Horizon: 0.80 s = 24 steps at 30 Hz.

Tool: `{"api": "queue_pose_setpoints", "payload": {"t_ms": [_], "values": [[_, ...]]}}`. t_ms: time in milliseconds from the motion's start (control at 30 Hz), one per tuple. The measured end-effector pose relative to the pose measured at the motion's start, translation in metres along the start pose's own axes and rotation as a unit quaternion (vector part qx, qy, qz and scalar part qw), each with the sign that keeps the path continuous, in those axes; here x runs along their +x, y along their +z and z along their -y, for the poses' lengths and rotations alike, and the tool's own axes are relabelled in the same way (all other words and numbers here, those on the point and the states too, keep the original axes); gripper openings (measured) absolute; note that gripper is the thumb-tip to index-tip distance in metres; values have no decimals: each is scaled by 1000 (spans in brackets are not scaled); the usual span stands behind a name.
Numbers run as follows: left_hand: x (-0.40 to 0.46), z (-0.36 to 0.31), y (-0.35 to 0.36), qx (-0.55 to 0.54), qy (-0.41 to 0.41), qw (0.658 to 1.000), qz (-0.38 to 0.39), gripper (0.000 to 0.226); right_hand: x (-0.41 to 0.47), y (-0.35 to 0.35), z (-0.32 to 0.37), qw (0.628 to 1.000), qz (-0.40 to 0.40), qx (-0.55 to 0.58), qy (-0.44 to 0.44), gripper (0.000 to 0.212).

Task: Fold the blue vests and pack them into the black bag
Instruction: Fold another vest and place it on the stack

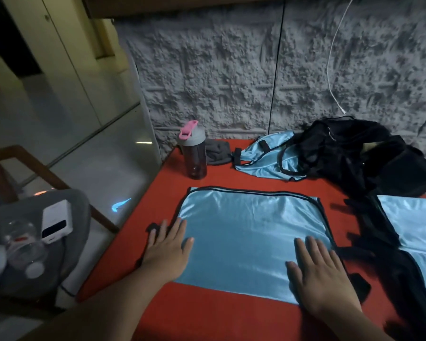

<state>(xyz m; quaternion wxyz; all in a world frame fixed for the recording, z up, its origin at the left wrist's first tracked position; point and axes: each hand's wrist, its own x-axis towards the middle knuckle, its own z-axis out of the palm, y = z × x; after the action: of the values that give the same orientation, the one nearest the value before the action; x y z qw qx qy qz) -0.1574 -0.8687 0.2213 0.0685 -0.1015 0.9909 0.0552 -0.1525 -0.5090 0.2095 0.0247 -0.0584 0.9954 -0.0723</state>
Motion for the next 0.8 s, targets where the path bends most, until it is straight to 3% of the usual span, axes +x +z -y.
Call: {"api": "queue_pose_setpoints", "payload": {"t_ms": [233, 400, 567, 800], "values": [[24, -6, -18, 4, -67, 996, 56, 61, 11, -3, -4, 999, 34, -27, -5, 91], [33, -36, -23, 24, 20, 999, -11, 60, 36, -26, 0, 1000, -6, -7, -29, 91], [49, -77, -9, -1, 102, 995, -19, 61, 73, -24, -2, 998, -8, 57, 1, 67], [87, -84, 10, -5, 60, 998, -5, 62, 116, -5, -3, 999, 30, 27, 34, 69]]}}
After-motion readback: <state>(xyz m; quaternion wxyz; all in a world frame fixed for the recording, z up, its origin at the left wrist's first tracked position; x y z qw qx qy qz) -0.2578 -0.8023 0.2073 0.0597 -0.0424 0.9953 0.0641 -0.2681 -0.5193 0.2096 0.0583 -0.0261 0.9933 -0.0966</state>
